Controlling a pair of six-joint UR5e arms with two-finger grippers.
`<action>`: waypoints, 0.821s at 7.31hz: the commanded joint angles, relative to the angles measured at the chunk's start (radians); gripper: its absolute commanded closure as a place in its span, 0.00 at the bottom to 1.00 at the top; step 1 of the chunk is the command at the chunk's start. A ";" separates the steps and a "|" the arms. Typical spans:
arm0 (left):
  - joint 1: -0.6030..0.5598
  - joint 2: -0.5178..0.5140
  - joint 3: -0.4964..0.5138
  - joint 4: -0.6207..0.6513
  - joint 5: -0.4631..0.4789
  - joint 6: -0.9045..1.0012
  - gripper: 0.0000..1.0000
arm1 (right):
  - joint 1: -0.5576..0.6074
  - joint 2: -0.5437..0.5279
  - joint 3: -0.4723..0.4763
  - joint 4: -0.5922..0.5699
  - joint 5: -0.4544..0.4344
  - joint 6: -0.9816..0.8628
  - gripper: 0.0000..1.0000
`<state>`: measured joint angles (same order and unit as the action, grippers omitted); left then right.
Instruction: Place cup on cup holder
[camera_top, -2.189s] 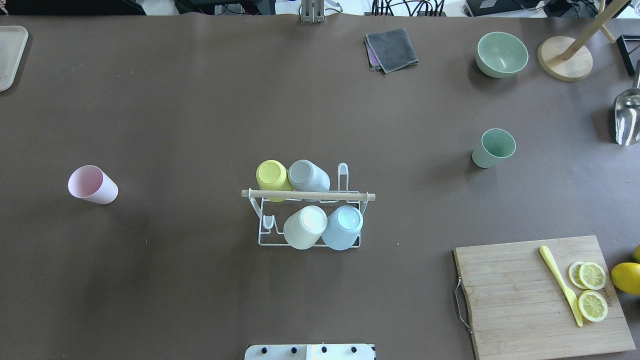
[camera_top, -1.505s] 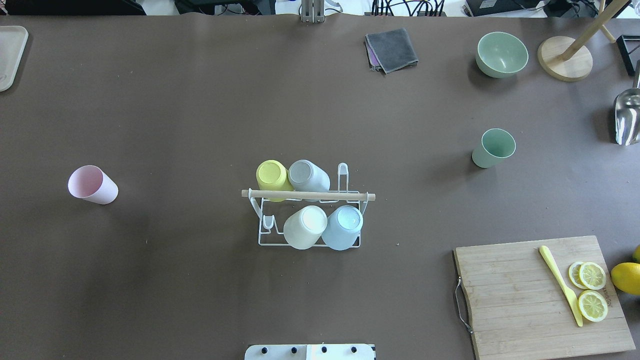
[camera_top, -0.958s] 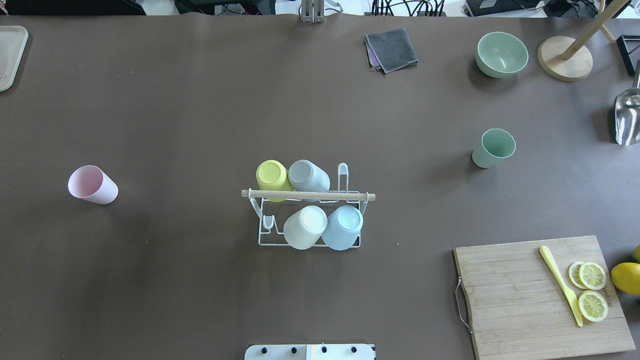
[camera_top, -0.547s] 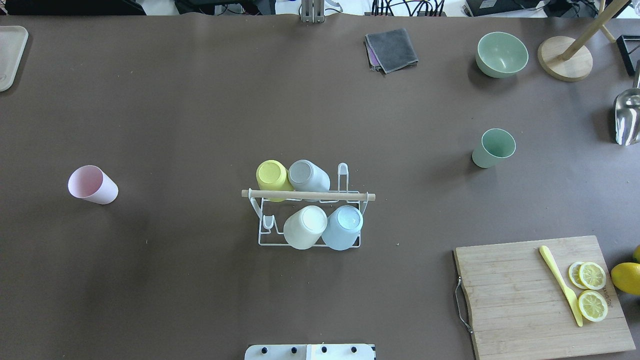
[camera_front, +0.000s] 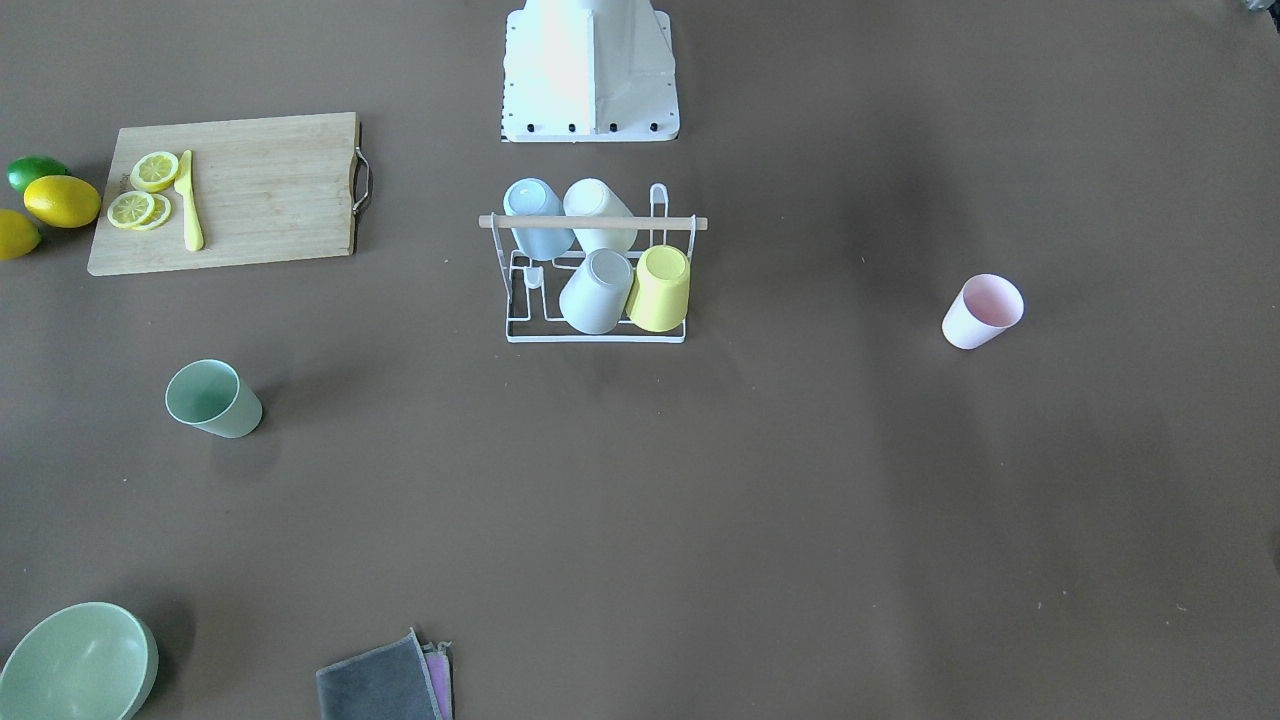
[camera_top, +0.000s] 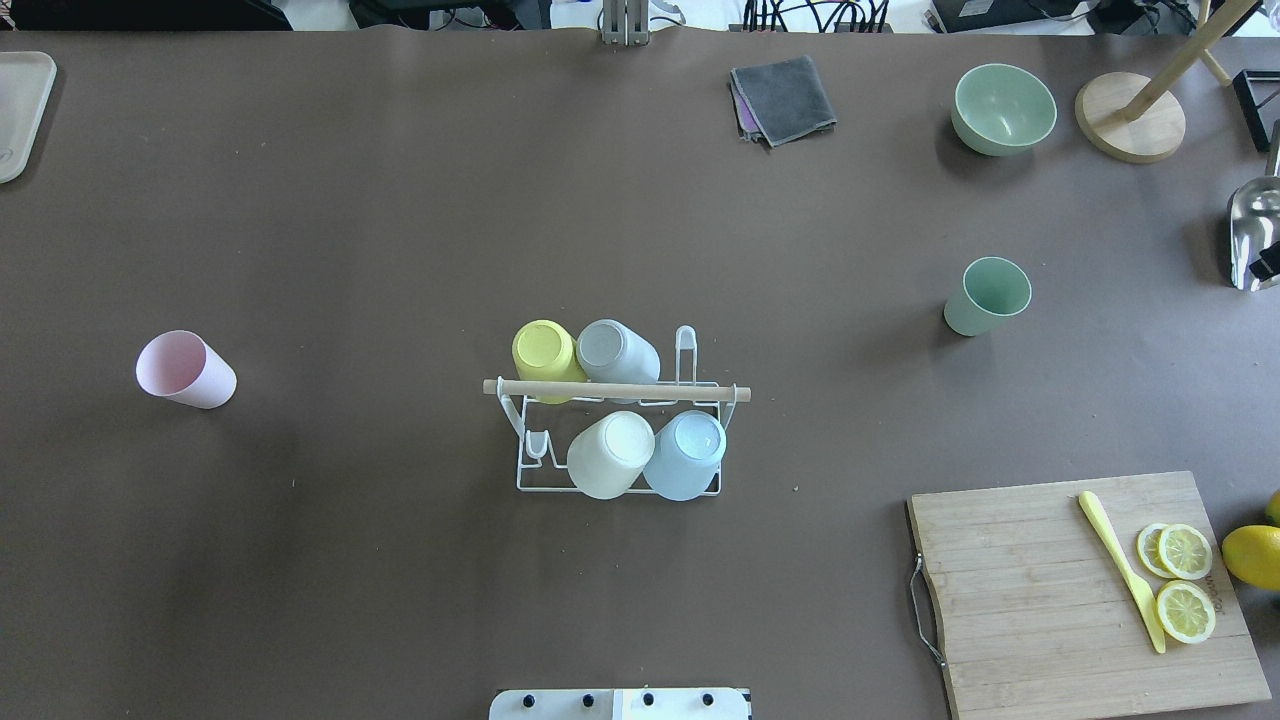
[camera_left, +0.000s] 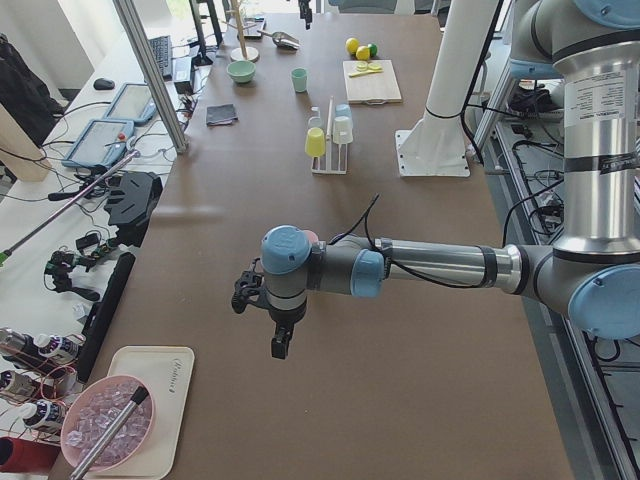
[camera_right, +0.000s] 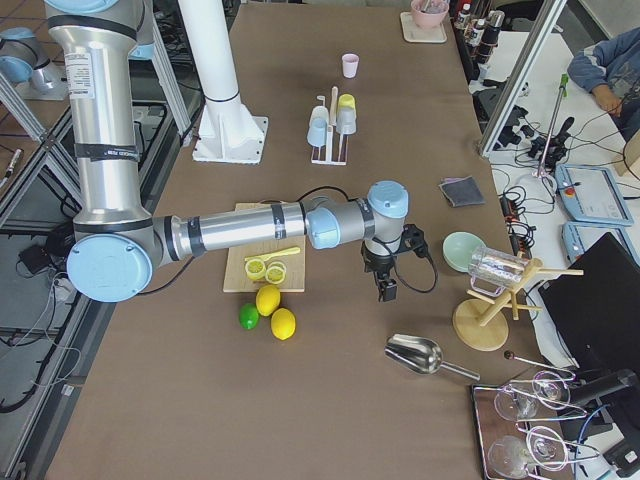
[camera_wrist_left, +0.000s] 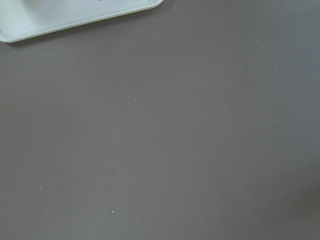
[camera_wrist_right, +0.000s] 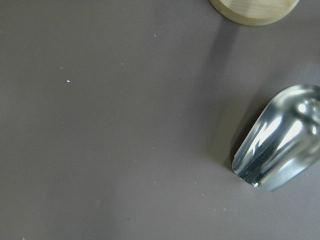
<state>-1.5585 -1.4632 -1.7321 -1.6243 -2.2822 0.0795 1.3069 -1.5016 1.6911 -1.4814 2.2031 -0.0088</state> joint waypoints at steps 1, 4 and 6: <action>0.002 -0.005 0.000 0.001 0.000 0.002 0.02 | -0.060 0.095 -0.004 -0.045 -0.044 0.006 0.00; 0.006 -0.066 0.000 0.097 0.001 0.003 0.02 | -0.162 0.262 -0.005 -0.231 -0.112 0.010 0.00; 0.017 -0.145 0.015 0.187 0.007 0.006 0.02 | -0.237 0.323 -0.007 -0.281 -0.195 0.049 0.00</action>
<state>-1.5489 -1.5593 -1.7274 -1.4918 -2.2771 0.0846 1.1230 -1.2180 1.6863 -1.7280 2.0528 0.0227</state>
